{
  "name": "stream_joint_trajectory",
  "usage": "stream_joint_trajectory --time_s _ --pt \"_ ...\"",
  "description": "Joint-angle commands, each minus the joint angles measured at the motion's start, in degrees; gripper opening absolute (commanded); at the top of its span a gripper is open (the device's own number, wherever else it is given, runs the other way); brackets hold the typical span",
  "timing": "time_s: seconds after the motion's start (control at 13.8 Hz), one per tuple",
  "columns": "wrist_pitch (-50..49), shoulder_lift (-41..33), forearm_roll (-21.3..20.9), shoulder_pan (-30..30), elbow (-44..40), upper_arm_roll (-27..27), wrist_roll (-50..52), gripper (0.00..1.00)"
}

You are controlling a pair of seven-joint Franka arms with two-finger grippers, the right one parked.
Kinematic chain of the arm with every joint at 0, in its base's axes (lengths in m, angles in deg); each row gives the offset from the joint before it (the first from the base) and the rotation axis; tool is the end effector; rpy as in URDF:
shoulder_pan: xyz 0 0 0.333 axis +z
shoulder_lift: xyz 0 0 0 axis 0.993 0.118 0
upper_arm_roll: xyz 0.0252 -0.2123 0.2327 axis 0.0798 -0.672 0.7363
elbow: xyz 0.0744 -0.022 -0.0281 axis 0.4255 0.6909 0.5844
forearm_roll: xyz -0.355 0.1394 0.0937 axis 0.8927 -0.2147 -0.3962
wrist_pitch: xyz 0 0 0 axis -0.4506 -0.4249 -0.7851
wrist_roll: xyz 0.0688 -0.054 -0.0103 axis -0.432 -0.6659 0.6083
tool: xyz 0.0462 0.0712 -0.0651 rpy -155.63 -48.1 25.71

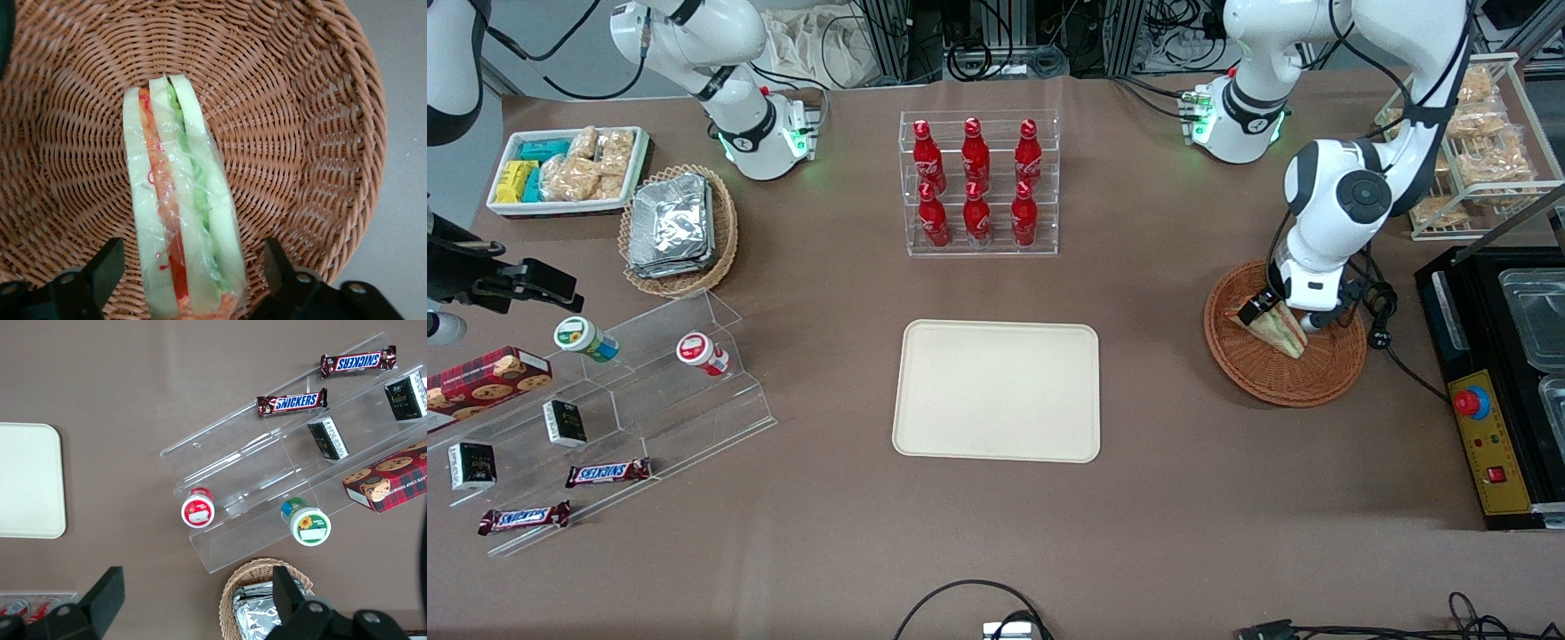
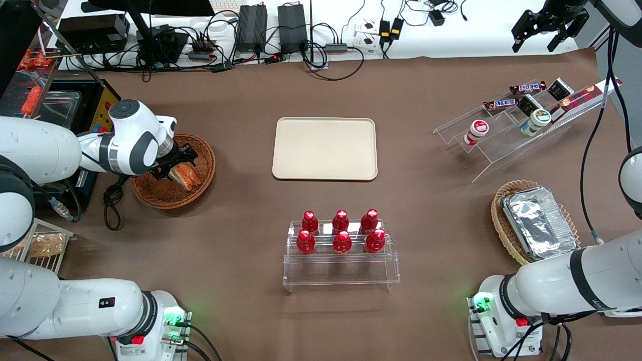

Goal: Place sandwich from basket to tray
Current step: 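Lower the open left gripper around the wrapped sandwich and close it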

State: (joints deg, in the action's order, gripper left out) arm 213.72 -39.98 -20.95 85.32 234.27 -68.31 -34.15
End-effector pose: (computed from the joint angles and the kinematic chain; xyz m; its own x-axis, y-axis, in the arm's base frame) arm 0.4415 -0.0516 0.2434 0.8087 0.5877 0.0231 0.5876 -0.8091 0.0117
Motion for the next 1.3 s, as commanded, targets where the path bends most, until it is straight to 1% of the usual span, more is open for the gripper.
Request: stream_joint_trajectory --time_s 0.0,0.07,0.14,0.22,0.29,0.36,0.43,0.51,0.65,1.01,1.23 --pt "2.04 0.47 -2.85 0.19 0.77 0.05 1.2 0.69" --pt "2.13 0.74 -3.3 0.19 0.69 0.14 1.2 0.69" --pt "2.22 0.91 -3.39 0.19 0.69 0.14 1.2 0.64" --pt "2.22 1.0 -3.48 0.28 0.69 0.14 1.2 0.54" --pt "2.22 0.91 -3.56 0.19 0.69 0.14 1.2 0.36" --pt "2.22 0.83 -3.56 0.19 0.69 0.14 1.11 0.21" --pt "2.13 0.48 -3.65 0.19 0.69 0.14 0.76 0.09" --pt "1.96 0.04 -4.09 0.19 0.69 0.14 0.41 0.0" --pt "0.82 -1.37 -4.44 0.19 0.6 0.14 -0.37 0.0" --pt "-9.45 -8.48 -4.7 0.19 -0.8 0.05 -10.47 0.0" --pt "-13.51 -12.43 -4.71 0.1 -1.86 -0.04 -23.45 0.0"
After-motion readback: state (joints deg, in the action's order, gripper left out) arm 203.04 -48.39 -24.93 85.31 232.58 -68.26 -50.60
